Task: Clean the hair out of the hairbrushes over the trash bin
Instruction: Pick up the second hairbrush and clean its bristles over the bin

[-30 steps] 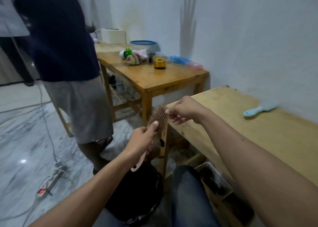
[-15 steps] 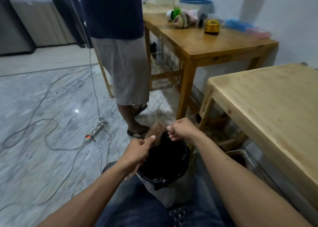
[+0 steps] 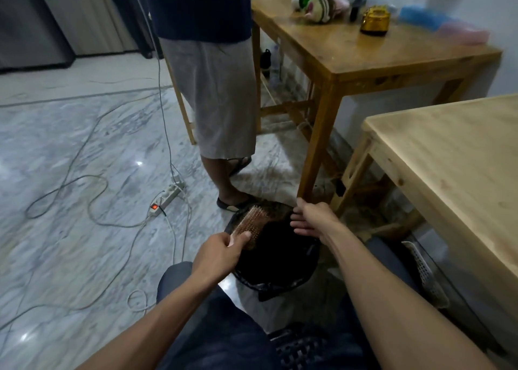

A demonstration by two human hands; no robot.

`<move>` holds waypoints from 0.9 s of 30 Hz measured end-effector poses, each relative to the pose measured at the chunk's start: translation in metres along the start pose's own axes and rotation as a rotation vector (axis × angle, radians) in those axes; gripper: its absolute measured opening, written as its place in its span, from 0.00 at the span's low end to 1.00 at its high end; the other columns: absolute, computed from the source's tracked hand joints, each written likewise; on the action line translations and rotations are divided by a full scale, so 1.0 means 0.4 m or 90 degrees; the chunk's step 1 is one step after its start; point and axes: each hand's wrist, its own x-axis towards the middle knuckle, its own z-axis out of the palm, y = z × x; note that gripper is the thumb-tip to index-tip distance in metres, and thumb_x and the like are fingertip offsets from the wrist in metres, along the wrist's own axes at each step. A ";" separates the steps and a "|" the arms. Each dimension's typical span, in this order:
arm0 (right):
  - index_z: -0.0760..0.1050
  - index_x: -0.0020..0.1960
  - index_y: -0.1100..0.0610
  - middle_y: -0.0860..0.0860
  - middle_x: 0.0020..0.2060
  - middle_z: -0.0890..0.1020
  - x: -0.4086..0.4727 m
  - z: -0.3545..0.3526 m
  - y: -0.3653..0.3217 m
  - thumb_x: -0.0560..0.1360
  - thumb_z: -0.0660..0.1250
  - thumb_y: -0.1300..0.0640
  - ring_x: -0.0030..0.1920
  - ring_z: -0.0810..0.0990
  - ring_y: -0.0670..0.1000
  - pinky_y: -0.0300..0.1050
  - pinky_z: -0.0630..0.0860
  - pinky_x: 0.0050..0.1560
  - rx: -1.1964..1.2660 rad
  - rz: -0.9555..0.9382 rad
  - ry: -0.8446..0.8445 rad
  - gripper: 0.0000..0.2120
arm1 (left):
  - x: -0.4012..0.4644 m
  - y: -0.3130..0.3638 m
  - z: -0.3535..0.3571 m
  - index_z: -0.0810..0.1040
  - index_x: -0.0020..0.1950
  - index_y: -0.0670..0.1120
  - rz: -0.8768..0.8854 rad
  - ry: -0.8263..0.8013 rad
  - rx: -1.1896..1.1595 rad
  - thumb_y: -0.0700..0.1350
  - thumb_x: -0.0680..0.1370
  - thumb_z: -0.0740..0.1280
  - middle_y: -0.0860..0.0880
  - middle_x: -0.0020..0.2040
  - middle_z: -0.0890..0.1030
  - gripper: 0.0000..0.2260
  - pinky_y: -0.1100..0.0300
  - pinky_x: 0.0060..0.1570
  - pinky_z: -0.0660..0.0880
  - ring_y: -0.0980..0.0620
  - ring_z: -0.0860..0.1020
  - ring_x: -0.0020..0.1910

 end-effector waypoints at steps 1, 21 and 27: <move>0.77 0.60 0.60 0.56 0.53 0.84 -0.010 0.001 0.005 0.78 0.69 0.41 0.47 0.87 0.53 0.46 0.85 0.38 -0.009 0.010 -0.062 0.23 | 0.002 0.001 0.003 0.69 0.36 0.45 0.005 0.012 0.012 0.68 0.75 0.65 0.49 0.29 0.71 0.26 0.55 0.33 0.66 0.50 0.72 0.29; 0.81 0.59 0.65 0.57 0.48 0.85 0.061 -0.042 0.020 0.79 0.72 0.57 0.44 0.85 0.51 0.45 0.86 0.47 -0.061 -0.055 -0.017 0.13 | 0.046 -0.021 0.012 0.68 0.34 0.47 -0.024 0.042 0.084 0.66 0.77 0.65 0.50 0.30 0.73 0.25 0.55 0.33 0.65 0.49 0.75 0.33; 0.72 0.73 0.51 0.52 0.61 0.82 0.015 0.008 0.003 0.71 0.75 0.37 0.58 0.82 0.52 0.48 0.80 0.56 -0.171 -0.121 -0.148 0.35 | 0.022 0.024 0.037 0.70 0.38 0.47 0.030 0.051 0.129 0.67 0.77 0.63 0.51 0.33 0.76 0.23 0.55 0.30 0.63 0.51 0.75 0.34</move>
